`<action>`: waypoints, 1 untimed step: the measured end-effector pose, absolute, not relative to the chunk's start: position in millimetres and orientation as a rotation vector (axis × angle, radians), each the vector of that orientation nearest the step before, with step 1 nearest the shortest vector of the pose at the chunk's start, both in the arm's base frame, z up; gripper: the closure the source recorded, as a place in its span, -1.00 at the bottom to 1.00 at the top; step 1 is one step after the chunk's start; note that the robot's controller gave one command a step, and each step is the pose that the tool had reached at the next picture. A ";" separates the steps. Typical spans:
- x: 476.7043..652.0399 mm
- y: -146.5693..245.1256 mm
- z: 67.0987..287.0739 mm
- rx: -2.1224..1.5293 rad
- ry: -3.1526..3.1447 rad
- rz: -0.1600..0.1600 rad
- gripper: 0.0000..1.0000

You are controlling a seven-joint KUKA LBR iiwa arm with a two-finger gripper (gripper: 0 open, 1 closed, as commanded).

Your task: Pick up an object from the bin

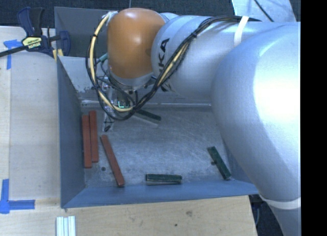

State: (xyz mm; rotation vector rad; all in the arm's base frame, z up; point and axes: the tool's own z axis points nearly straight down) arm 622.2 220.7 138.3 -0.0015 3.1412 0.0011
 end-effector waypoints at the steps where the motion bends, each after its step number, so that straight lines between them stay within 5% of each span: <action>1: 600.2 238.0 85.1 -0.687 3.063 0.002 -1.00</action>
Offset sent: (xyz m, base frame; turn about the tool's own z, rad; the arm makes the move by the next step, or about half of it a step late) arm -0.0230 0.0175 -0.0537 -0.4421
